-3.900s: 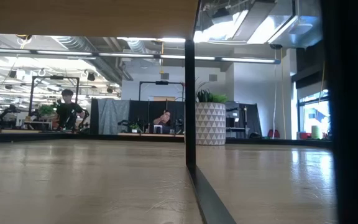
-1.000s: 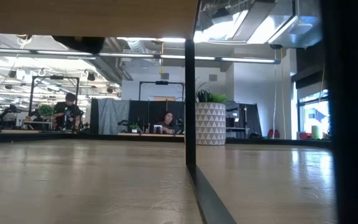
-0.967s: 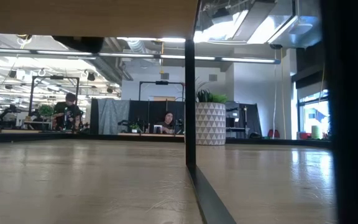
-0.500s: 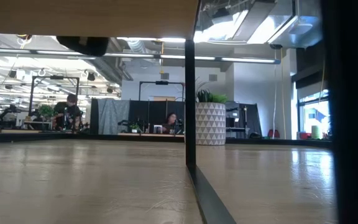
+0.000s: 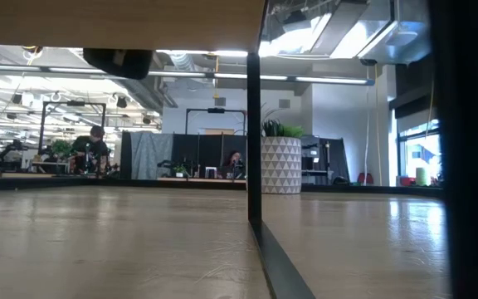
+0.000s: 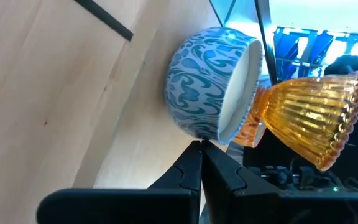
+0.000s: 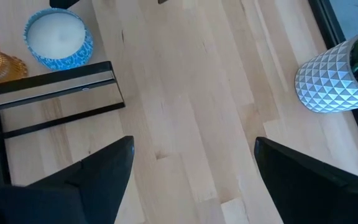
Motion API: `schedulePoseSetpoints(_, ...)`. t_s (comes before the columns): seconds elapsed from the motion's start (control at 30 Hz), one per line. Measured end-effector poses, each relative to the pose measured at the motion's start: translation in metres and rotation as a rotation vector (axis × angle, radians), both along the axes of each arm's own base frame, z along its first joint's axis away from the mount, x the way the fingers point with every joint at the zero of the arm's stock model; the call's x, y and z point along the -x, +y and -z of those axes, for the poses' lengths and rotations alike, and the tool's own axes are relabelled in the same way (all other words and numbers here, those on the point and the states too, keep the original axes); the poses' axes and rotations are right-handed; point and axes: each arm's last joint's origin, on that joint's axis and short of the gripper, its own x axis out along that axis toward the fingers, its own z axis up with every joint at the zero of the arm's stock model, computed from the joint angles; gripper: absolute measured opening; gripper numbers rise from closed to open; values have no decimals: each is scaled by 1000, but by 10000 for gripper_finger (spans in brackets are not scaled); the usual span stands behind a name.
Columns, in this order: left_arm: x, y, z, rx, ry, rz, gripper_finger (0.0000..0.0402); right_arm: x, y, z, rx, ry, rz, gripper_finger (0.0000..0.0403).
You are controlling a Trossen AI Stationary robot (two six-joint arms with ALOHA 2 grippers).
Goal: Pick & Place candle stick holders
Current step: Put the blue scented candle on the shelf
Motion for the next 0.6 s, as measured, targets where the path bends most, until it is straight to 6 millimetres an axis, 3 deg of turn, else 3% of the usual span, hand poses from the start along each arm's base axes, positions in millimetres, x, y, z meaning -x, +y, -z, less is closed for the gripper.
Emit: schedulePoseSetpoints(0.6, -3, 1, -2, -11, -37, -29, 1, 0, 0, -1, 17, -14, 6, 334)
